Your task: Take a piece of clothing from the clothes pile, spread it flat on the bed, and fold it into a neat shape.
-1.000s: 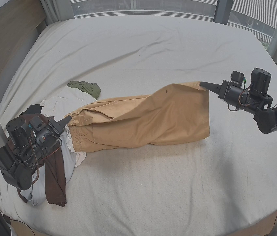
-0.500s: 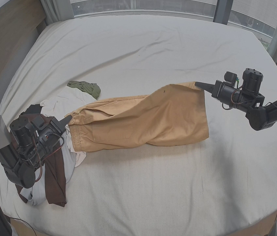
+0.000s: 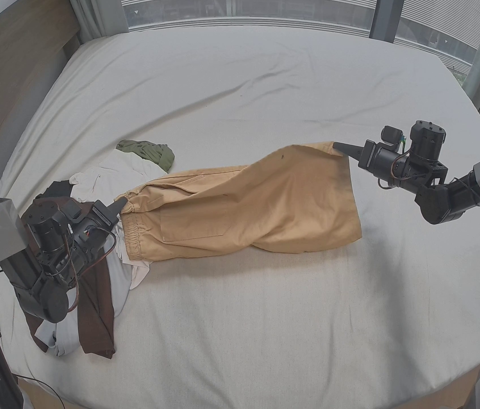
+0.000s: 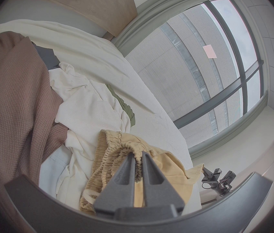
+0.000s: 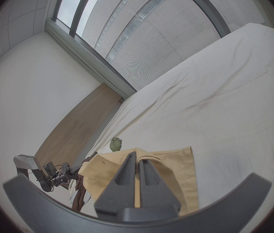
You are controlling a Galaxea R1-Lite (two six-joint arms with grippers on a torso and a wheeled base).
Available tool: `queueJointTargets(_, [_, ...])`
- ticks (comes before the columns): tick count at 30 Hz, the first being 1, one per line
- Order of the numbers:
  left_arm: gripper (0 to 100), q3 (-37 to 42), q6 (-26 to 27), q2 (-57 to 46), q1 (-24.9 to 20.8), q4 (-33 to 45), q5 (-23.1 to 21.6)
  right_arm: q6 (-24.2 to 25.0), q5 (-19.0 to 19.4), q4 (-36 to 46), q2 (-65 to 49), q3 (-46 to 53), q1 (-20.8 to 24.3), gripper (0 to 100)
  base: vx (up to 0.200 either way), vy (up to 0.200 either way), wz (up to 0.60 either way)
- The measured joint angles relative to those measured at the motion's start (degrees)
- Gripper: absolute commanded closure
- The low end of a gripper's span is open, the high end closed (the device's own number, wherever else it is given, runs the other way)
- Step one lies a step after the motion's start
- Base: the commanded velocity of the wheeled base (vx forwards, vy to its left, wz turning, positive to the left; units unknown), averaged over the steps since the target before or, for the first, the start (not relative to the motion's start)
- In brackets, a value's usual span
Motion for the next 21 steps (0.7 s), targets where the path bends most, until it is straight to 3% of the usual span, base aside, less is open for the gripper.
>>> queueJointTargets(21, [100, -0.8, 0.0, 0.4, 0.1, 0.0, 0.1, -0.1, -1.9, 3.1, 3.7, -7.2, 0.3, 100, 0.000, 0.000, 0.00])
